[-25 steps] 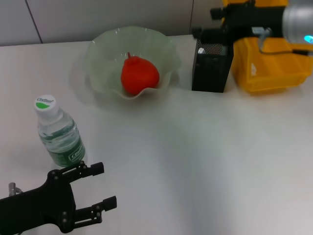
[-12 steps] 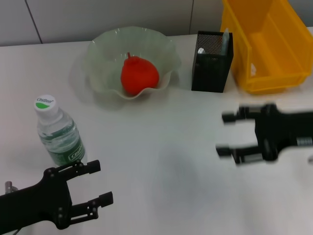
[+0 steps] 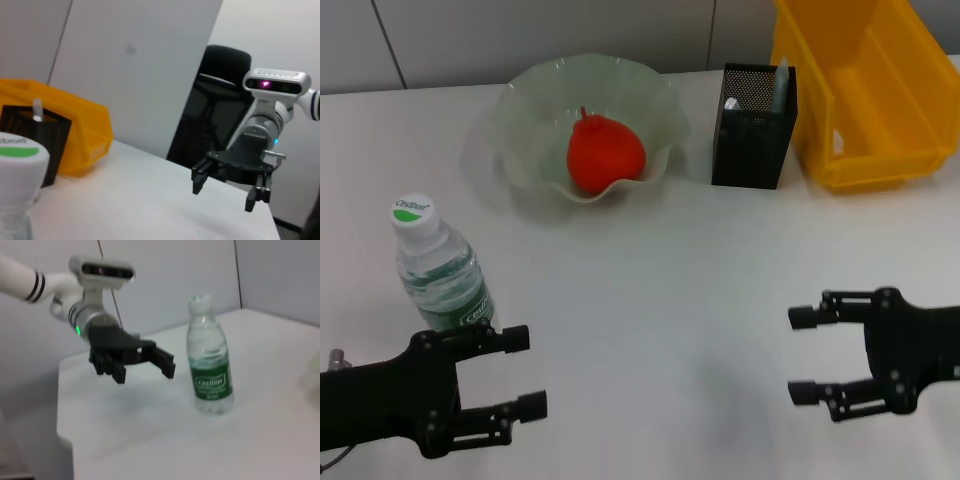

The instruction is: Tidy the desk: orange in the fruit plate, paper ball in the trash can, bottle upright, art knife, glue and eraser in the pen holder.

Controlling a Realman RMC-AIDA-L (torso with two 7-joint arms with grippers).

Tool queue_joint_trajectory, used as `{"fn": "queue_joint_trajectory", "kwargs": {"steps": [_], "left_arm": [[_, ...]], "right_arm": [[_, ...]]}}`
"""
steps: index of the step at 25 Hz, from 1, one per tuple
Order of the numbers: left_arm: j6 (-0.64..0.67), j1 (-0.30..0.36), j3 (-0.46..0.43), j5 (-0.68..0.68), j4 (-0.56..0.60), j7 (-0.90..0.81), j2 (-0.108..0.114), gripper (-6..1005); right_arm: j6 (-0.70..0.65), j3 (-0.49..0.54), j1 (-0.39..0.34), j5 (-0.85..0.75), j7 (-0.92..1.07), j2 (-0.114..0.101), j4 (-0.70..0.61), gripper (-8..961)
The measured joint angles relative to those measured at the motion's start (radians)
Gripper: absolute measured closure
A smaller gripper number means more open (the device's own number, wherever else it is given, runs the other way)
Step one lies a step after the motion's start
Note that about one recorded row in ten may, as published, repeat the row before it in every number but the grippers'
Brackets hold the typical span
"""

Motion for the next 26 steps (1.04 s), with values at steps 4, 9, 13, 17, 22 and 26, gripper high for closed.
{"fn": "queue_joint_trajectory", "kwargs": {"steps": [4, 9, 13, 17, 22, 26], "left_arm": [[0.016, -0.023, 0.000, 0.049, 0.026, -0.025, 0.002, 204], [0.026, -0.041, 0.000, 0.087, 0.044, -0.039, 0.003, 204], [0.030, -0.042, 0.000, 0.095, 0.045, -0.040, 0.003, 204], [0.033, -0.042, 0.001, 0.100, 0.045, -0.046, 0.002, 204], [0.029, -0.042, 0.002, 0.102, 0.045, -0.046, 0.002, 204], [0.024, -0.042, 0.001, 0.102, 0.045, -0.045, 0.000, 204]], "right_arm": [[-0.002, 0.001, -0.004, -0.026, -0.019, 0.004, 0.016, 147], [0.002, 0.001, -0.007, -0.033, -0.053, 0.005, 0.054, 147], [0.009, 0.002, -0.008, -0.033, -0.074, 0.005, 0.072, 147], [0.016, 0.002, -0.006, -0.032, -0.089, 0.006, 0.087, 147], [0.033, 0.002, -0.004, -0.029, -0.098, 0.008, 0.097, 147], [0.035, 0.002, -0.005, -0.027, -0.098, 0.008, 0.097, 147]]}}
